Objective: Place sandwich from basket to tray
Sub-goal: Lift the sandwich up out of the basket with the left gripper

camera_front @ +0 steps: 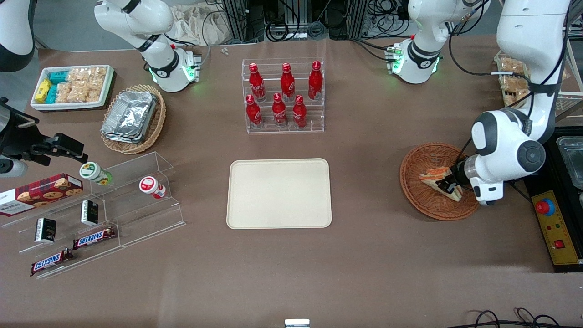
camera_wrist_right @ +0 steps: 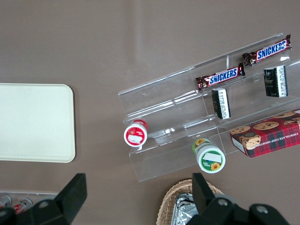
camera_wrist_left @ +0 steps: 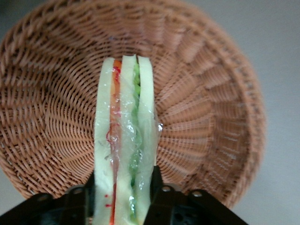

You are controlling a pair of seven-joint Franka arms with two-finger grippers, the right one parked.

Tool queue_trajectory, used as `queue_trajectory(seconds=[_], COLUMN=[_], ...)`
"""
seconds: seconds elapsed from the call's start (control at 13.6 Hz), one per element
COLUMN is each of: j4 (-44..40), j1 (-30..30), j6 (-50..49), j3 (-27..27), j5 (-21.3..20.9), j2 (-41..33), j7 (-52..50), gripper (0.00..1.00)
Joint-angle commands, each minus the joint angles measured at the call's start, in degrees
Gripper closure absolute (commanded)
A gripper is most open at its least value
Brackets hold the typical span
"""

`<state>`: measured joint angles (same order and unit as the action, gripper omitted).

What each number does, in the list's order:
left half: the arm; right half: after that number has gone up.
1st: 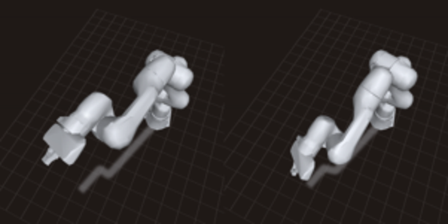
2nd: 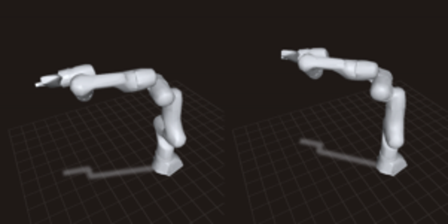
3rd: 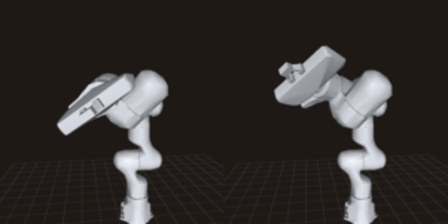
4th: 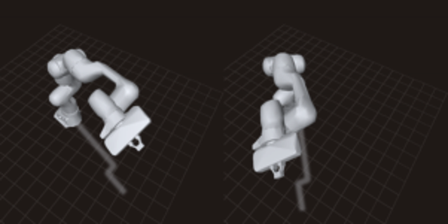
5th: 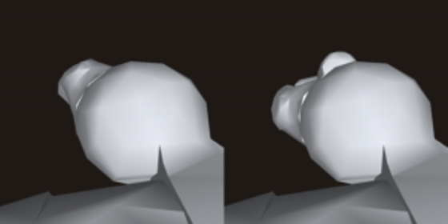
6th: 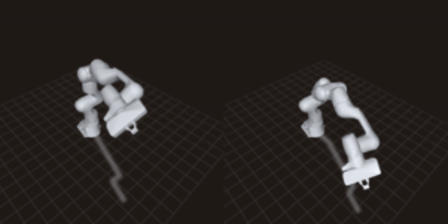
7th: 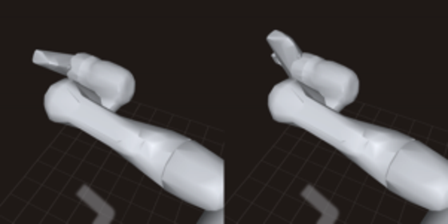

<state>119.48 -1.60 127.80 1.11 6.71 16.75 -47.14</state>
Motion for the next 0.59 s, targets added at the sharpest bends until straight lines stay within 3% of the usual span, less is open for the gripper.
queue_trajectory(seconds=[0.0,0.29,0.51], j4=[-4.05,-17.15,-19.11], j1=[0.19,2.04,2.21], j6=[-10.84,-32.57,-33.5], j3=[0.12,2.4,11.16], j5=[-0.38,-0.38,-0.47], j2=[-6.1,-8.31,-8.58], j7=[0.11,12.37,17.08], gripper=[1.0,1.0,1.0])
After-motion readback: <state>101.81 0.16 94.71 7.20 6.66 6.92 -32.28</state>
